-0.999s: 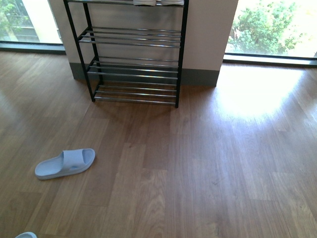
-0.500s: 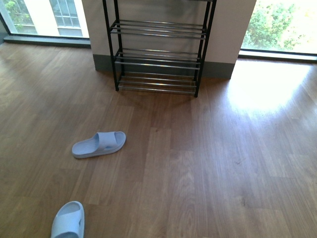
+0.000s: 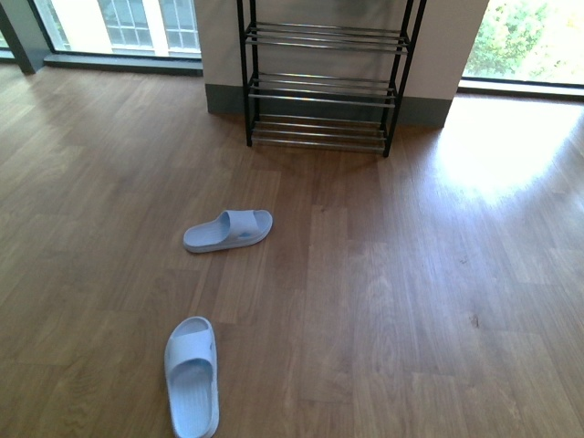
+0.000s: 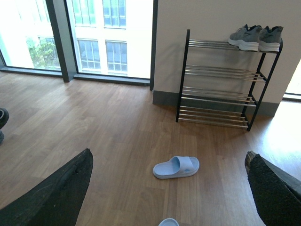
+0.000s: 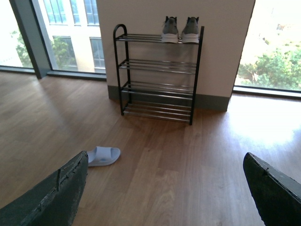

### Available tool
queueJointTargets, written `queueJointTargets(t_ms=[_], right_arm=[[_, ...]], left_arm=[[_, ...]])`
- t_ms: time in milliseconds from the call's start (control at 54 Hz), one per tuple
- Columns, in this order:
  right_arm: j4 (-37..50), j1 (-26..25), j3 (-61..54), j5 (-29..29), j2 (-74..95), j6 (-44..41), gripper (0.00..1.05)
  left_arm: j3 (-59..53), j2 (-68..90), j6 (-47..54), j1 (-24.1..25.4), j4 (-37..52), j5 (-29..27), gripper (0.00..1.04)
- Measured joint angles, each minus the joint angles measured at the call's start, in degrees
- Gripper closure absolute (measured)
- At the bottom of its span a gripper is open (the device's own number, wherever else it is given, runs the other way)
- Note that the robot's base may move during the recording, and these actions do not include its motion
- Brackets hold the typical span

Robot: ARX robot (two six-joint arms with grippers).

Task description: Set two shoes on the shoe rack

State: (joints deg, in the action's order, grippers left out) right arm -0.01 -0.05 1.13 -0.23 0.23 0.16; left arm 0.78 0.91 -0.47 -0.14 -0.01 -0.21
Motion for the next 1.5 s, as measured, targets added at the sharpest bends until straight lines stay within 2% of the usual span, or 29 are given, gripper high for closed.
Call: queueJointTargets(t_ms=[1499], right_arm=[[0.0,0.0,0.0,0.2,-0.1,0.0,0.09]], left_arm=[[0.0,0.0,0.0,0.0,0.0,0.2,0.09]])
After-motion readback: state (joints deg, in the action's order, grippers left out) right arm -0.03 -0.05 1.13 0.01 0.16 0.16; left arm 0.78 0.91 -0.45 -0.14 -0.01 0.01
